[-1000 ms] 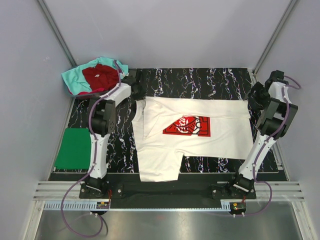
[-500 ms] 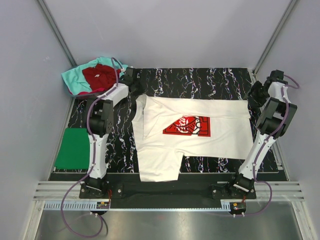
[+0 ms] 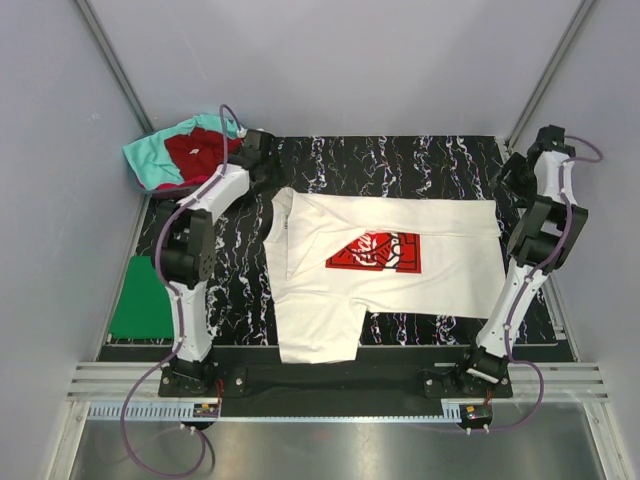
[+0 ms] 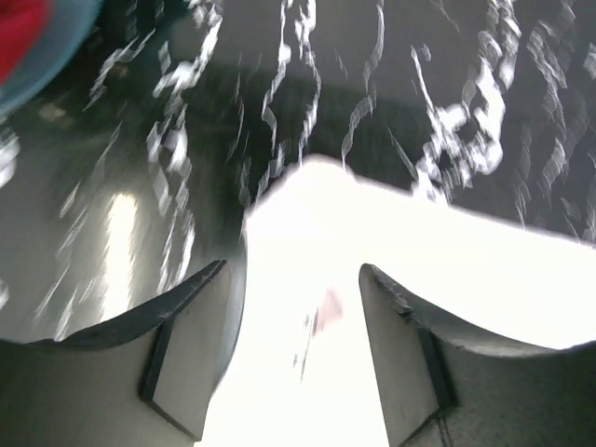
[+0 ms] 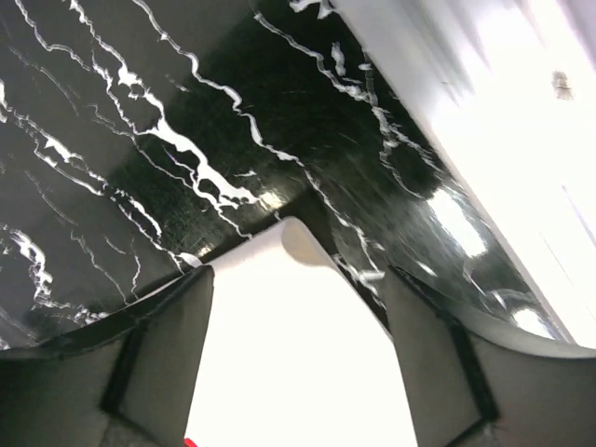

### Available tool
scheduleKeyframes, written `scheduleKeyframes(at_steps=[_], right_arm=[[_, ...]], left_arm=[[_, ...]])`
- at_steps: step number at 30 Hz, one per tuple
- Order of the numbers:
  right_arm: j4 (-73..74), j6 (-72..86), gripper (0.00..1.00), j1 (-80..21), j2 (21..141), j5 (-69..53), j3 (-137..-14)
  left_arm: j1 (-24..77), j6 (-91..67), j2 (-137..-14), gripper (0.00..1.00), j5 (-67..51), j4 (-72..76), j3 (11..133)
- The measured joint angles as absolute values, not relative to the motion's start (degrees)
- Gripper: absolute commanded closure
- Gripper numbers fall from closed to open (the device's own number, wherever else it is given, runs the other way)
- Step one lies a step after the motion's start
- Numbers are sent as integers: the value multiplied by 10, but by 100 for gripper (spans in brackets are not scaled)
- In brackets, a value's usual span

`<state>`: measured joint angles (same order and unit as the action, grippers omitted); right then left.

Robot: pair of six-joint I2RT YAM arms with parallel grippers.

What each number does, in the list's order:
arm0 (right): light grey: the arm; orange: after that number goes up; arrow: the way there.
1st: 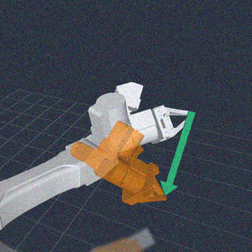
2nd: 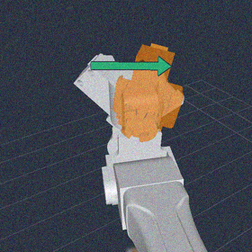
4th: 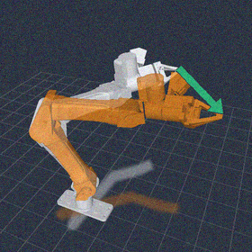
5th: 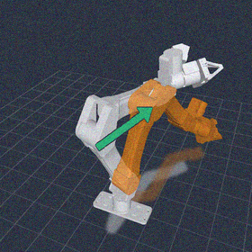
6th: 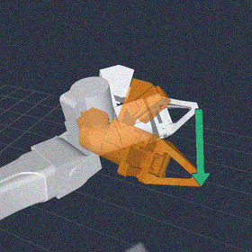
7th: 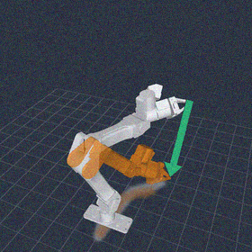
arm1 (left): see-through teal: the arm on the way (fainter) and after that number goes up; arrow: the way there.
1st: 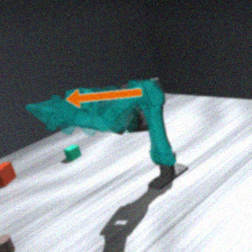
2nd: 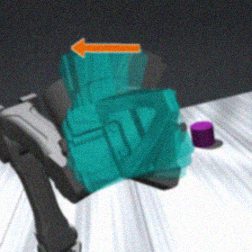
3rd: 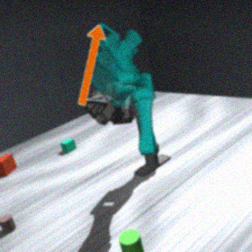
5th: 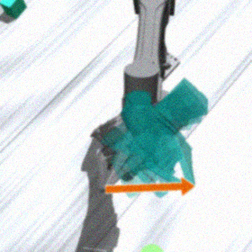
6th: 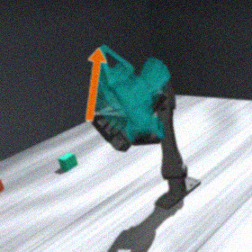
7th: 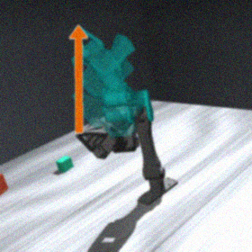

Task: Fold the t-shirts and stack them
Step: Fold the tshirt

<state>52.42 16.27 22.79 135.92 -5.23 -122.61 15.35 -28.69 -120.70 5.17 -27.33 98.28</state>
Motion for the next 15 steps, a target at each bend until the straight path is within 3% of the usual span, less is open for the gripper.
scheduleKeyframes(at_steps=[4, 9, 13, 15], right_arm=[[572, 165, 16, 202, 1331, 14, -1246], [582, 177, 15, 141, 1243, 16, -1176], [562, 192, 15, 90, 1148, -29, -1061], [553, 194, 15, 72, 1116, -45, -1018]], left_arm=[[168, -263, -1075, 46, 55, -297, 903], [183, -218, -910, 43, -49, -268, 756], [220, -181, -872, 41, -104, -271, 663], [243, -163, -874, 46, -109, -279, 628]])
